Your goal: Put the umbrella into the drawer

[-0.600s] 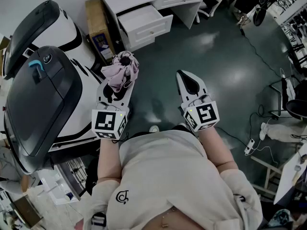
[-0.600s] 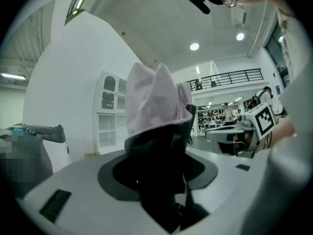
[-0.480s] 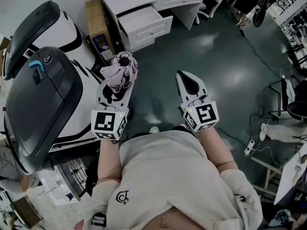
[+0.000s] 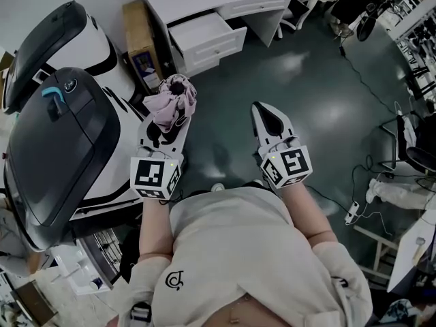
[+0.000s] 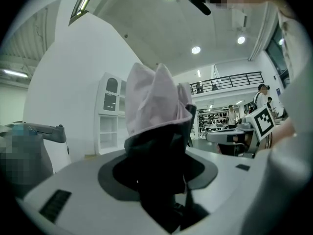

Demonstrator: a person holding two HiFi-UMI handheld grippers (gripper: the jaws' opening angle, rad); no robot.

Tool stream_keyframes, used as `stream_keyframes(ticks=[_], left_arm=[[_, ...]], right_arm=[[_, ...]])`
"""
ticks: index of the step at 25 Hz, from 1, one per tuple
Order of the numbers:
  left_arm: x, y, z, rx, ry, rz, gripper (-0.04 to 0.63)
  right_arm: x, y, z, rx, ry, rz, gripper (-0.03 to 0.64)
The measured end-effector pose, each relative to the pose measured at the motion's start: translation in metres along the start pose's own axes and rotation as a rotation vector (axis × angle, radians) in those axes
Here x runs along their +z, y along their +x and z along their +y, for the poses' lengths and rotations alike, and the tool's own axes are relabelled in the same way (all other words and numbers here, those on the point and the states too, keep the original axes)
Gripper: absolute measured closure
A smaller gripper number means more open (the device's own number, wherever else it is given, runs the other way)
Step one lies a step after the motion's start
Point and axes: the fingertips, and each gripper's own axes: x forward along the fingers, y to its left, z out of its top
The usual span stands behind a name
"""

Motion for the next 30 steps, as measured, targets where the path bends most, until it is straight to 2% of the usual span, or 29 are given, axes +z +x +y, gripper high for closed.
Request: stream_keyframes(ticks=[11, 17, 23, 30], left_arm=[[-0.012, 0.015, 0.018, 0.027, -0.025, 0.015, 0.367], [-0.023, 0.053, 0.036, 0.099, -0.026, 0.051, 0.367], [-0.022, 0.125, 0.054, 0.183, -0.042, 0.083, 0.367], [-0.013, 0.236, 0.064, 0.252, -0.058, 0.102, 0.365]], right_arm=[[-0.012, 0.031, -0.002, 0.063, -0.049, 0.041, 0.609], [-0.033, 0.08, -0.032, 0.145, -0.017, 0.068, 0.609], [-0.037, 0.145, -0.09, 0.234, 0.003, 0.067, 0.609], [-0.037, 0.225, -0.186, 0.316, 0.019, 0.087, 0.609]])
